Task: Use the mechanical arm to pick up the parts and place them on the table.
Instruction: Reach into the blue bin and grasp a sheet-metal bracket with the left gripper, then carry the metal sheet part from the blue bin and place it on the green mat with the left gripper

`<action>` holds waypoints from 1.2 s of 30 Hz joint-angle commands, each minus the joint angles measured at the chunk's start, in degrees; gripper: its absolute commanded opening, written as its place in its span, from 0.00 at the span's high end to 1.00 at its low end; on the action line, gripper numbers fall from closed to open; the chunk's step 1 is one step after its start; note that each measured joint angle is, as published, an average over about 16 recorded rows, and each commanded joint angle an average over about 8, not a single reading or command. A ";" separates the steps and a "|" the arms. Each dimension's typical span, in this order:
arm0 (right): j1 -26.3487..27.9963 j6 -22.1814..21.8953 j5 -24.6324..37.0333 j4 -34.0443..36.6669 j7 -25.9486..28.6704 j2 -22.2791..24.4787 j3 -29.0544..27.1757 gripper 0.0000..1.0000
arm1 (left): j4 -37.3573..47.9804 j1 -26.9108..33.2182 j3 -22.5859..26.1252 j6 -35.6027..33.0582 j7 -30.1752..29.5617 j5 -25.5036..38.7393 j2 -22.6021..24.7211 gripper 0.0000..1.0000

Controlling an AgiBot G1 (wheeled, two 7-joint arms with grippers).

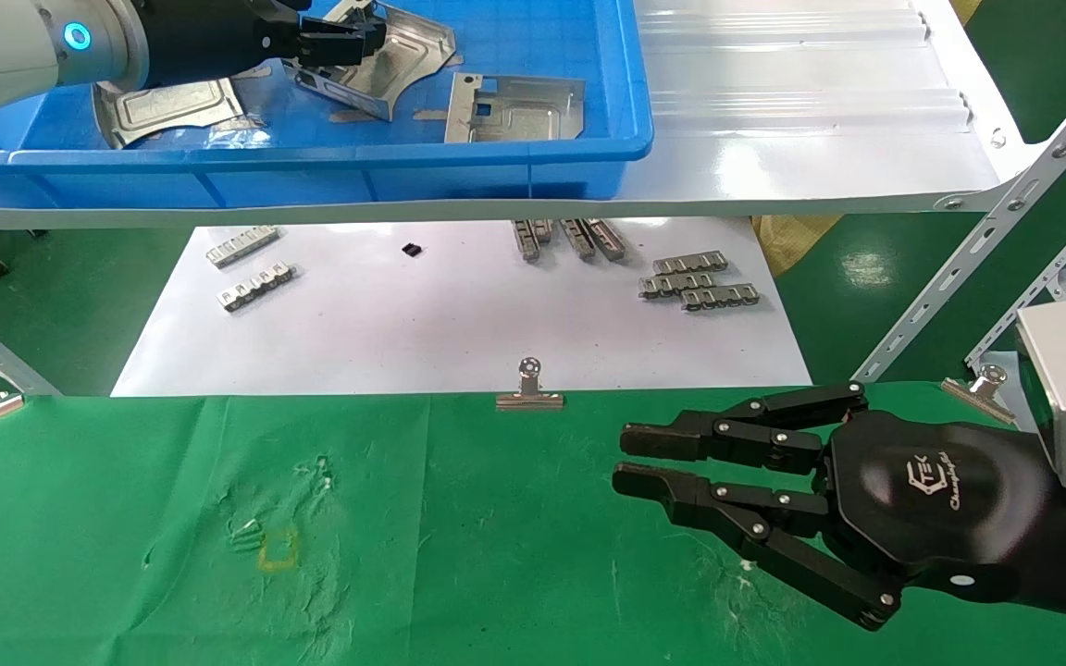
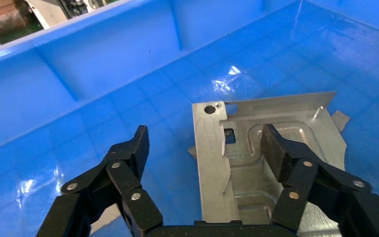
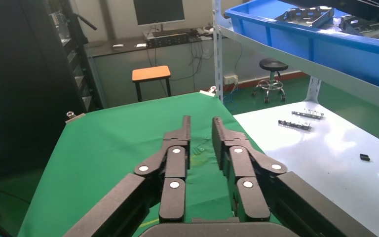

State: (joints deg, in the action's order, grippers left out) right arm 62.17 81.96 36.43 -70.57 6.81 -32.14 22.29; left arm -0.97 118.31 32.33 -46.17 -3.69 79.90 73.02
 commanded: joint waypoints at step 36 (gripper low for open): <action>0.00 0.00 0.00 0.00 0.00 0.00 0.00 0.00 | -5.34 3.91 -2.72 -30.10 7.13 -4.85 -6.69 1.00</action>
State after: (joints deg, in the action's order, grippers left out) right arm 62.17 81.96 36.43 -70.57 6.81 -32.14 22.29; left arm -5.82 122.19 29.88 -75.23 3.18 75.40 66.49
